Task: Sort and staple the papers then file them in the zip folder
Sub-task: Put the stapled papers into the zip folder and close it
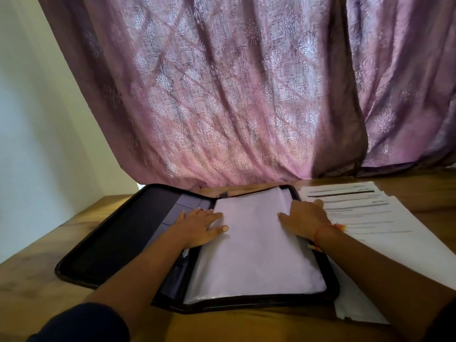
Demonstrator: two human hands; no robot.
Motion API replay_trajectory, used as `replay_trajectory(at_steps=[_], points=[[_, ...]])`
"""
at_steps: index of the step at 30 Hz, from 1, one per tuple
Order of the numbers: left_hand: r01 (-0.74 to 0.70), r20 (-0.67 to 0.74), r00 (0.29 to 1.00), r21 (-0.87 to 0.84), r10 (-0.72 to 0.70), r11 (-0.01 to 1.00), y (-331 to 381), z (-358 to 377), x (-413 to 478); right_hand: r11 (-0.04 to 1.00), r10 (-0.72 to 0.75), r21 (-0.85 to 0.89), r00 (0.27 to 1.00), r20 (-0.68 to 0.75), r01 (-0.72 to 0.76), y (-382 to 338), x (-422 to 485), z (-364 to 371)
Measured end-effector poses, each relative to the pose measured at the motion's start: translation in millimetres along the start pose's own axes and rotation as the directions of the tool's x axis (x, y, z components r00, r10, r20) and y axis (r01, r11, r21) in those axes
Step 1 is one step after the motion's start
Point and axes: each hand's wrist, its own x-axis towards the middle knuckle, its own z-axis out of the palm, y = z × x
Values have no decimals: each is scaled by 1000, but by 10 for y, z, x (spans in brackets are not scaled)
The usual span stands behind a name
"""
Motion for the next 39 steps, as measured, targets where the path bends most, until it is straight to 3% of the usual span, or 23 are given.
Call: replay_trajectory(at_steps=[7, 11, 15, 21, 25, 28, 30, 32, 34, 39], points=[[159, 39, 987, -12, -158, 987, 124, 46, 207, 994, -36, -106, 999, 3, 36, 18, -32, 20], [175, 47, 984, -28, -173, 984, 240, -5, 195, 990, 51, 141, 987, -151, -30, 13, -17, -47], [195, 38, 980, -29, -194, 980, 246, -28, 222, 960, 85, 275, 993, -78, -60, -51, -10, -186], [182, 86, 979, 38, -184, 983, 271, -87, 280, 998, -2, 60, 999, 50, -1, 38, -72, -288], [139, 107, 983, 83, -147, 987, 256, -118, 371, 954, -78, -252, 944, 321, 164, -46, -199, -429], [100, 111, 987, 132, -115, 986, 287, -152, 416, 923, -72, -306, 888, 454, 231, -97, -219, -443], [79, 101, 990, 151, -95, 985, 298, -151, 435, 920, -98, -323, 929, 358, 221, -87, -203, -422], [67, 97, 992, 150, -82, 986, 281, -139, 448, 937, -153, -294, 979, 134, 187, -66, -162, -405], [64, 96, 992, 127, -77, 990, 251, -123, 444, 942, -211, -260, 977, 25, 210, -56, -84, -355], [58, 77, 995, 70, -63, 996, 185, -68, 436, 943, -258, -183, 958, 122, 277, -116, 71, -99]])
